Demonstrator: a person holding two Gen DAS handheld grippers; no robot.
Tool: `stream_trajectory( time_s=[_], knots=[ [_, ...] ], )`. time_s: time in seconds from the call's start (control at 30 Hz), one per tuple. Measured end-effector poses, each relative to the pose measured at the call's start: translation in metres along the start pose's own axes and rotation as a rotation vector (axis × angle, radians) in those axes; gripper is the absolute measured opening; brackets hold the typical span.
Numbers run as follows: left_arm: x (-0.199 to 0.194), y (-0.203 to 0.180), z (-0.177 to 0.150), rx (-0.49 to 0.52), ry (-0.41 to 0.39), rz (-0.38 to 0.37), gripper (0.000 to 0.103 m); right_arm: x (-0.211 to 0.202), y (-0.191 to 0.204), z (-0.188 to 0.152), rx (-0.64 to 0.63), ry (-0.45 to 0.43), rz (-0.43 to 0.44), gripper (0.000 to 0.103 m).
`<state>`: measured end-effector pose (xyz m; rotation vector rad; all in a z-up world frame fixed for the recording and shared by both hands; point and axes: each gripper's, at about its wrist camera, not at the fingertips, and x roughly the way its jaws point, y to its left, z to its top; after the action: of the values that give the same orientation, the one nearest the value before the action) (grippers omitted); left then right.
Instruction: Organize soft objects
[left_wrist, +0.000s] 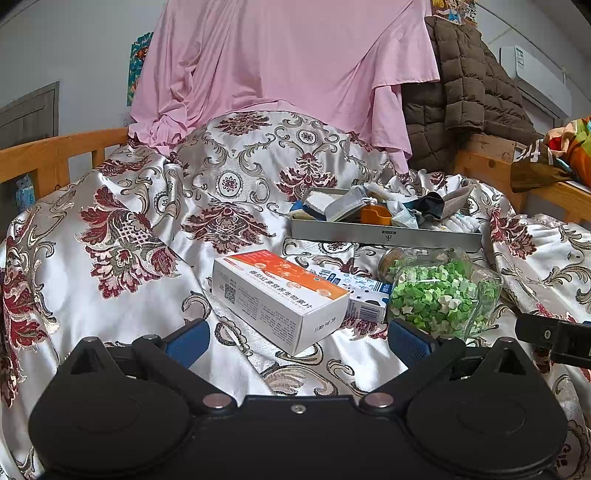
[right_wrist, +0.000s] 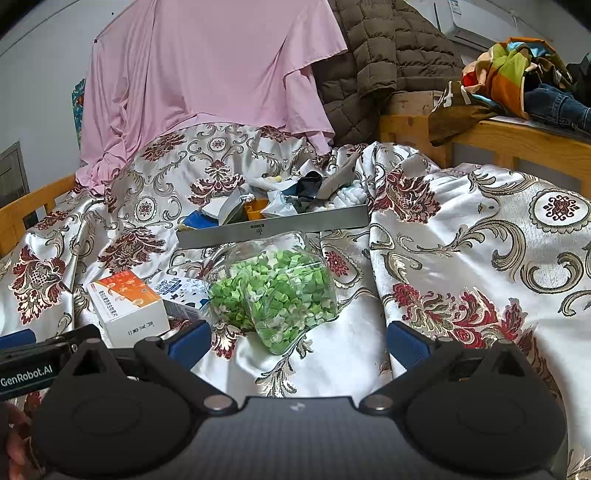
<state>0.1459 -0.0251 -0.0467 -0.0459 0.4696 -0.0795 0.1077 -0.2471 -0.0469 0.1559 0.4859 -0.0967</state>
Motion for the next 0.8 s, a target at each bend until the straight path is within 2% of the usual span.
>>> stream_trajectory(
  time_s=[0.47, 0.8],
  knots=[
    [-0.0034, -0.0041, -0.0037, 0.015, -0.027, -0.058, 0.102, 0.0007, 0.0006, -0.0027, -0.004, 0.004, 0.000, 0.103],
    [-0.0013, -0.0012, -0.0045, 0.006, -0.017, -0.036, 0.102, 0.0017, -0.0010, -0.0034, -0.008, 0.008, 0.002, 0.103]
  ],
)
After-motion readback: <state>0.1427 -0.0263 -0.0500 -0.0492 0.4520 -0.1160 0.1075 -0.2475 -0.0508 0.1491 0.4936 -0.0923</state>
